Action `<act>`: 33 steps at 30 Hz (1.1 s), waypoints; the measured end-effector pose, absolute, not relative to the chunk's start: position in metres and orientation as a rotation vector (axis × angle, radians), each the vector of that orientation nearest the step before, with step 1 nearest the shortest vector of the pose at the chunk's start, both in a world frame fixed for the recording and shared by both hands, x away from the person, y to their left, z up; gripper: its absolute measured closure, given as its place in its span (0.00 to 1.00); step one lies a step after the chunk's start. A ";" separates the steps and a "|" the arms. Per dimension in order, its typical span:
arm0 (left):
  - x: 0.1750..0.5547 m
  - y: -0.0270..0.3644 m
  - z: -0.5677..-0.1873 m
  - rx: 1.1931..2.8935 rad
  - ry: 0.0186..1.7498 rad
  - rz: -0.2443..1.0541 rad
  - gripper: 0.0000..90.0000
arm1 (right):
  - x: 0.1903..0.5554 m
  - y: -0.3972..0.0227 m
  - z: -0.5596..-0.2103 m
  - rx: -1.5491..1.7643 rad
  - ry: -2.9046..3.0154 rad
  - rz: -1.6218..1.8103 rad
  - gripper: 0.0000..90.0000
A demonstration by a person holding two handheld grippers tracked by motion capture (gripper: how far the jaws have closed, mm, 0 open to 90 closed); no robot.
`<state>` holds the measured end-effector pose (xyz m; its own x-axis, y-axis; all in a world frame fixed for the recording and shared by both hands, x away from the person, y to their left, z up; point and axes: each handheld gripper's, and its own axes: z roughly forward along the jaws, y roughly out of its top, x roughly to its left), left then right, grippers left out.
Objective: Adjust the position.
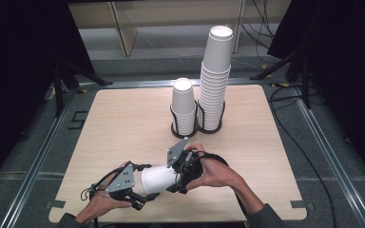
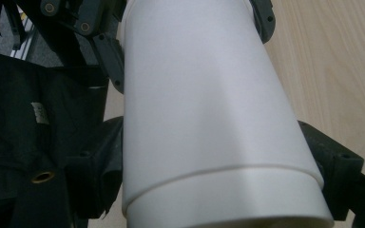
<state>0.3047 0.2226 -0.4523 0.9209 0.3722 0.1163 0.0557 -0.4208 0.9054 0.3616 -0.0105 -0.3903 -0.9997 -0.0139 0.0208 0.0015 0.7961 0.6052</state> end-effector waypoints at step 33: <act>0.309 0.237 -0.443 1.637 0.481 0.285 0.15 | 0.389 -0.054 -0.382 -0.077 -2.630 -1.483 0.25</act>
<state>0.3095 0.2368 -0.4429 0.8789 0.4677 -0.0943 0.1426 -0.0689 0.9874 0.3893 -0.0538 -0.3820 -0.9913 -0.0156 0.1308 0.1038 0.5183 0.8488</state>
